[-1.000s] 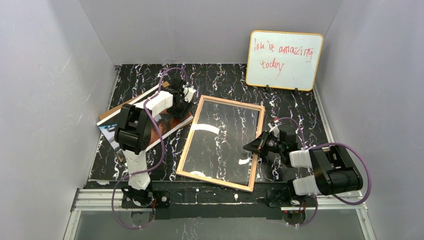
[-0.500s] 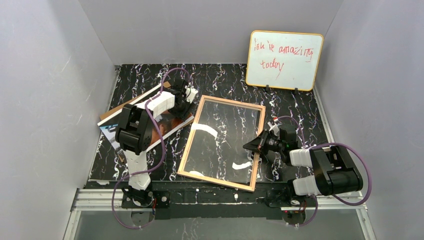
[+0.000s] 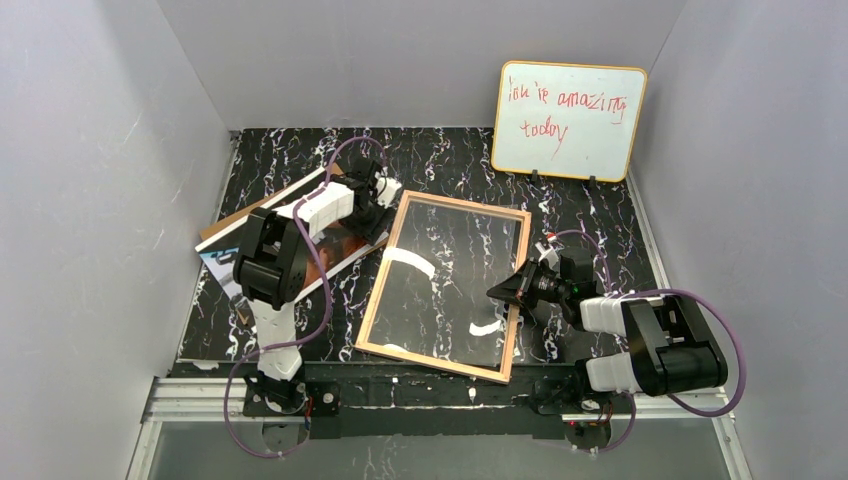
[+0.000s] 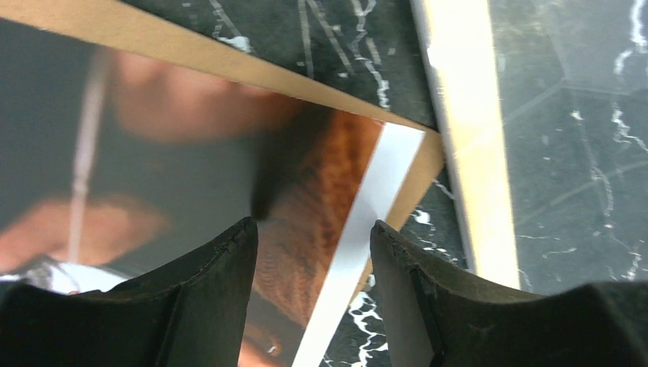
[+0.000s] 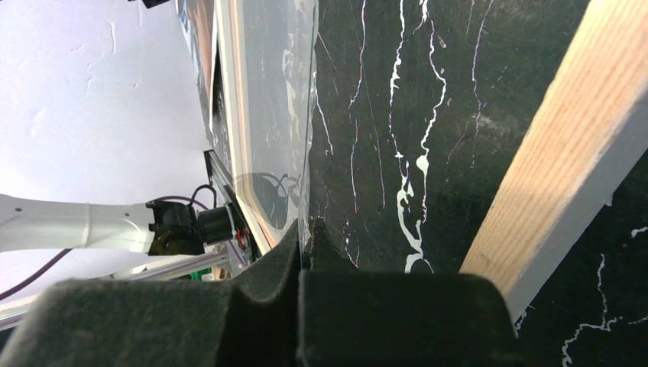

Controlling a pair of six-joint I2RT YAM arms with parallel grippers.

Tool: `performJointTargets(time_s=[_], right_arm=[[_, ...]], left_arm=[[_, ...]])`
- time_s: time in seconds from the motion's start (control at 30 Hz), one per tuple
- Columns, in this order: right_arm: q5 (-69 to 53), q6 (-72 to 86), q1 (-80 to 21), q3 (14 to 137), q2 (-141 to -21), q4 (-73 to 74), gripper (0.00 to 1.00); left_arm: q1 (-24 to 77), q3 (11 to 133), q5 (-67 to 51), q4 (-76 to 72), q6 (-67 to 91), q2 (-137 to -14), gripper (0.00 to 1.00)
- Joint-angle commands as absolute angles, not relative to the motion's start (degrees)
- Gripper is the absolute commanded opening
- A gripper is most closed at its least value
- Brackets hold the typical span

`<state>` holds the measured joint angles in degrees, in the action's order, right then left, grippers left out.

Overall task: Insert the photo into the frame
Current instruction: Place the photo frame item in the photo frame.

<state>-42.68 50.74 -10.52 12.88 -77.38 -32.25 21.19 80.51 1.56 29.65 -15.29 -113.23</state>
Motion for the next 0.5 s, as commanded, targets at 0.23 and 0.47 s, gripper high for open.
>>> performJointTargets(time_s=[0.23,0.47], right_arm=[[-44.7,49.8,-10.0,14.8,-78.4,-33.3,0.01],[-44.5,47.1,-9.6,16.3,-76.1,-28.6,0.01]], left_arm=[[25.3,80.5,-8.2,35.8,-12.7,-118.3,0.56],[25.3,80.9,-7.2,35.9,-13.0,-117.9,0.55]])
